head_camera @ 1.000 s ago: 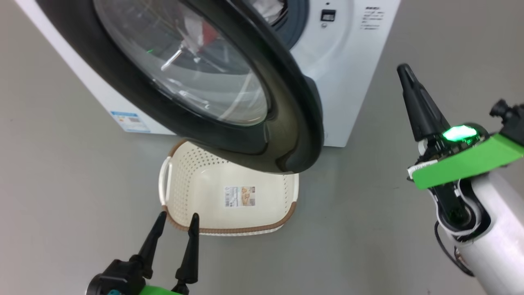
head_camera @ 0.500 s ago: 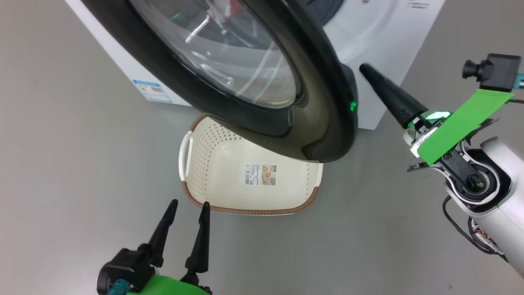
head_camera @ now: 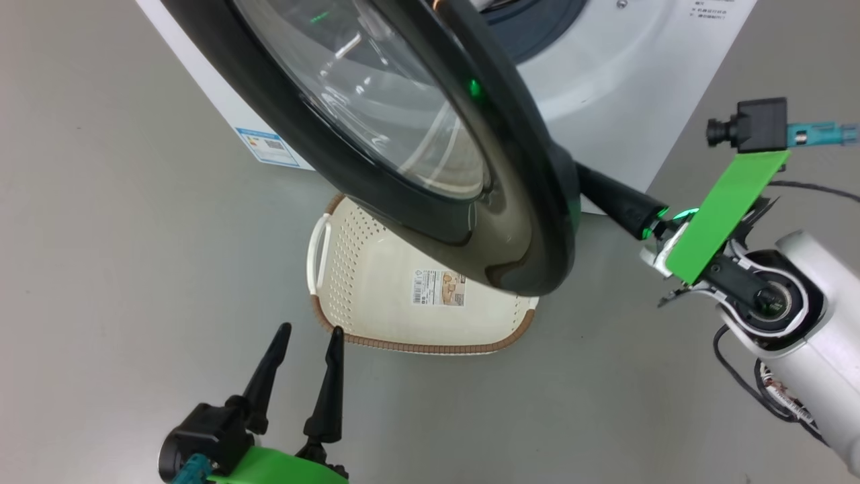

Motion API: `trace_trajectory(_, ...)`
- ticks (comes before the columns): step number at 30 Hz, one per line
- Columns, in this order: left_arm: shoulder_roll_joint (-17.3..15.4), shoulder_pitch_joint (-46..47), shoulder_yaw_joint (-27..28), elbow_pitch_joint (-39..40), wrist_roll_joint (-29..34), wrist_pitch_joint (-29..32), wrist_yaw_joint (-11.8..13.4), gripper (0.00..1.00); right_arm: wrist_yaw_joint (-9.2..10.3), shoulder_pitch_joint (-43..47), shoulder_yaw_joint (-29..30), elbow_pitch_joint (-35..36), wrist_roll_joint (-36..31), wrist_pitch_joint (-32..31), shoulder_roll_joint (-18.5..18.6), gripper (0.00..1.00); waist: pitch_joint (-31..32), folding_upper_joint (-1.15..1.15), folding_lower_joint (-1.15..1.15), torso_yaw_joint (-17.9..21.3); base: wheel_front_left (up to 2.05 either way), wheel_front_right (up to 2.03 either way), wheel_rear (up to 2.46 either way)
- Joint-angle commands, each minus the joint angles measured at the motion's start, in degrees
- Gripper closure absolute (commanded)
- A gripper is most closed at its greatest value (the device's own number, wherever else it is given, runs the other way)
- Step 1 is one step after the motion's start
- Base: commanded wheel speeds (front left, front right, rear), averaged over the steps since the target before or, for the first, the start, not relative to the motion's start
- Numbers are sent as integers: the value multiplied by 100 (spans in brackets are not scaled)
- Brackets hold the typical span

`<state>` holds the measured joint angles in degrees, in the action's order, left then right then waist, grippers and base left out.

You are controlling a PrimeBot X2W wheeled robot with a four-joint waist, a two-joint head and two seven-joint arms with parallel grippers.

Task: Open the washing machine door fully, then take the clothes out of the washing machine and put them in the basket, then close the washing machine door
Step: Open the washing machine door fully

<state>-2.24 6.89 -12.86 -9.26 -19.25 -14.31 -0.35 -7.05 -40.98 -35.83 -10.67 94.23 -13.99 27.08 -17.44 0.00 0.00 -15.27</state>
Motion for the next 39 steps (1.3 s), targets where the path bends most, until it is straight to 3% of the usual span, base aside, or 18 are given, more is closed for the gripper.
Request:
trace_trajectory(1,-64,45,196,143,-49,-69,50,0,-44,162,-2,207,-11,-50,-95,100,43,0,0,-31,0,0,0)
trace_trajectory(18,-64,-409,284,175,23,-69,46,0,-44,903,-72,405,-107,-592,-522,100,607,0,0,-486,0,0,0)
trace_trajectory(39,-64,-749,333,313,77,-69,146,0,-44,1286,-62,375,-239,-994,-1215,100,987,0,0,-1356,0,0,0)
